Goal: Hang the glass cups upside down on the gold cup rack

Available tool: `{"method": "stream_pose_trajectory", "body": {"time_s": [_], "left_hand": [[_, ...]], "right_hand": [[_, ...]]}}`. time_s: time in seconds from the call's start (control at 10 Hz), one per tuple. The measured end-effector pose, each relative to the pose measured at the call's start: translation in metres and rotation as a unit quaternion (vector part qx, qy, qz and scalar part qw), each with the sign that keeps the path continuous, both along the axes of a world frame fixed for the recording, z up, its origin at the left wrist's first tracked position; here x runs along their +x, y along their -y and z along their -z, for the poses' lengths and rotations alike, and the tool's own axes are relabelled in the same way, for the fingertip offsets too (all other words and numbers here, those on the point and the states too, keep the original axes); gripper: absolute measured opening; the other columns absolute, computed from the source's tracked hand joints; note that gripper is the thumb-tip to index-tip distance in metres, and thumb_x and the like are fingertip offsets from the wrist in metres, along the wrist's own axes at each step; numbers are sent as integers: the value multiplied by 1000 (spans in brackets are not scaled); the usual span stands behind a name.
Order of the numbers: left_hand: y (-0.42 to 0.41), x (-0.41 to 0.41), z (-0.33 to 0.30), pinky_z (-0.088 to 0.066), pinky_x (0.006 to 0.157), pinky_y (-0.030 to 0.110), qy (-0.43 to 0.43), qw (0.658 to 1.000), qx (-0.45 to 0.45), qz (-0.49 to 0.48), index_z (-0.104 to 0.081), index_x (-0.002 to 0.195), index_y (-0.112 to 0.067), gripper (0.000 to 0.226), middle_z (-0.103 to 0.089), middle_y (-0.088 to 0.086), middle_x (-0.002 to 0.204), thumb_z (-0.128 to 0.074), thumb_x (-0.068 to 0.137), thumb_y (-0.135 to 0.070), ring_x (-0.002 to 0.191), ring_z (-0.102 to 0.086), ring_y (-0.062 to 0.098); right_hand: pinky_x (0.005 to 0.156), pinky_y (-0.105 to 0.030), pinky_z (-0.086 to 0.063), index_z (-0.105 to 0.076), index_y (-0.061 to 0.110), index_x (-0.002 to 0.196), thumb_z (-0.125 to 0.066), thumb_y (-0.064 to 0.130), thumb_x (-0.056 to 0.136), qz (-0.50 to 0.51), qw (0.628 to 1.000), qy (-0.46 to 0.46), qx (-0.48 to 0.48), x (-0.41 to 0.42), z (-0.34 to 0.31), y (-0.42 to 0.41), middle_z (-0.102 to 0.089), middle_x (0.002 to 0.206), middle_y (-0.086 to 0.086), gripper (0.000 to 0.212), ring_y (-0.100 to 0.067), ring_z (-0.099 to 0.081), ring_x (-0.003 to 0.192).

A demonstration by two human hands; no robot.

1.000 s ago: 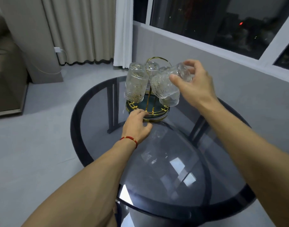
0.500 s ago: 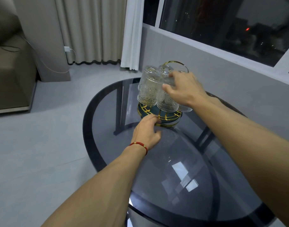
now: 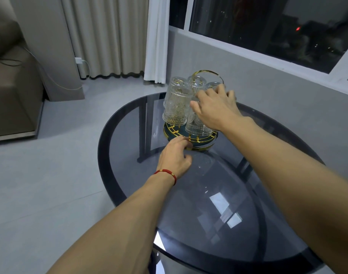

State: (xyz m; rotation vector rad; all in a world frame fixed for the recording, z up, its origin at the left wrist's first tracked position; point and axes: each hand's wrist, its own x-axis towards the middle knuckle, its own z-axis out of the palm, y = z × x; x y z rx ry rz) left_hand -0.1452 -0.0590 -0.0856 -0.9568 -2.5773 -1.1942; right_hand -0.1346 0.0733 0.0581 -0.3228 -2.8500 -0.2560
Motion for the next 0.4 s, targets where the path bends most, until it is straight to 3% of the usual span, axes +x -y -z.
{"method": "stream_pose_trajectory", "body": {"time_s": [0.1,0.3,0.4], "left_hand": [[3,4,-2,-47,109,40,5,1000,-22,11,-74,112,-15,33,-62,1,139,-65,82,-7,131,-54,21],[12,17,-27,-49,105,37,11,999,35,-22,-72,121,-20,42,-73,1,123,-63,83,-4,118,-63,20],[11,32,-48,-53,101,36,31,994,102,-26,-74,117,-17,38,-77,2,111,-63,84,-2,104,-69,17]], "right_hand": [[112,-60,-33,-50,11,147,-28,51,108,-15,1000,-5,-18,6,1,0,-59,150,-18,60,-39,-43,143],[111,-48,-43,-53,10,146,-46,28,106,-85,982,-114,-125,67,9,-5,-61,146,-12,45,-33,-53,133],[111,-46,-45,-59,12,141,-52,26,106,-59,958,-140,-245,119,18,-12,-67,140,-9,39,-28,-58,130]]}}
